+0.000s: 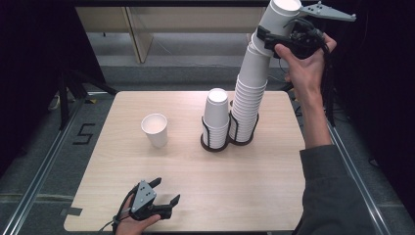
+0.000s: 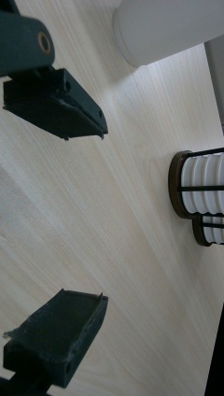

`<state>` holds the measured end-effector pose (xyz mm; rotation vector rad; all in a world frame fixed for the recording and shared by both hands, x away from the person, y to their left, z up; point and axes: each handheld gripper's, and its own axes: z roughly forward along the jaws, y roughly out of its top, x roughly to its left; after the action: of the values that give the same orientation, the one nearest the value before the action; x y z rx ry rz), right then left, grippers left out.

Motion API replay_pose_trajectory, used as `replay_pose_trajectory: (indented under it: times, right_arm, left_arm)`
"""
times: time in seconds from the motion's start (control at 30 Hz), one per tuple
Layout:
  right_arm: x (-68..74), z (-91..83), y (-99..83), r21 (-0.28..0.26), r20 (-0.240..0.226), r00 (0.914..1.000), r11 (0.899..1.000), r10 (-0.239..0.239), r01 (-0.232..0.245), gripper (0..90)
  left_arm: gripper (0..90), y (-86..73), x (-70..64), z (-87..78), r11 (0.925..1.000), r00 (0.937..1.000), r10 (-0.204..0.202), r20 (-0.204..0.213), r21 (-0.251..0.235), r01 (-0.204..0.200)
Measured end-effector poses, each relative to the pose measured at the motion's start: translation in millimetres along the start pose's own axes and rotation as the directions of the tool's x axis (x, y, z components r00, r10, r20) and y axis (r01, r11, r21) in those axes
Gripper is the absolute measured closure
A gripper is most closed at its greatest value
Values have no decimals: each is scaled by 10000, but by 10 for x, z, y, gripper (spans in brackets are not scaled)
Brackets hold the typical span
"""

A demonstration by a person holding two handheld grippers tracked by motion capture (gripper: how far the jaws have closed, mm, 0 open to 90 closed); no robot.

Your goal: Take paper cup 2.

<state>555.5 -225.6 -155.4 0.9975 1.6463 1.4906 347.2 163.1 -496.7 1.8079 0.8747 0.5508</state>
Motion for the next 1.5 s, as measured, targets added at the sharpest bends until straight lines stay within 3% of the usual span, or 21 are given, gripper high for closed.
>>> replay_pose_trajectory:
  times: [0.2,0.4,0.67,0.73,1.2,1.3,1.33,1.4,1.5]
  right_arm:
    - [-46,-225,-5,197,0,10000,9998,-84,84,177]
    - [-95,-525,-125,416,-42,9996,9988,-267,269,177]
    - [-48,-835,-496,811,-182,9991,9959,-377,391,178]
    - [-14,-901,-639,923,-398,9990,9954,-208,244,178]
    - [167,-953,-1322,1587,-1327,9911,9873,114,99,178]
    - [211,-933,-1443,1600,-1530,9881,9871,173,75,178]
    - [240,-933,-1486,1779,-1667,9851,9840,415,-113,178]
    - [263,-915,-1576,1626,-1777,9838,9867,215,78,178]
    - [340,-895,-1712,1782,-2054,9776,9840,457,-86,178]
  left_arm:
    - [147,3,-3,-8,10000,9999,25,-122,93,-24]
    - [147,5,13,-2,10000,9999,-4,-144,41,4]
    - [147,2,15,-5,9999,9995,30,-322,149,-25]
    - [147,1,18,-4,10000,9994,-20,-337,83,22]
    - [148,-8,28,9,9999,9990,-4,-443,167,11]
    - [148,-10,35,11,9999,9991,-30,-427,116,35]
    - [148,-8,36,10,9999,9990,-32,-446,131,38]
    - [148,-11,39,12,9998,9990,-20,-453,180,29]
    - [148,-9,49,6,9998,9989,38,-470,212,-28]
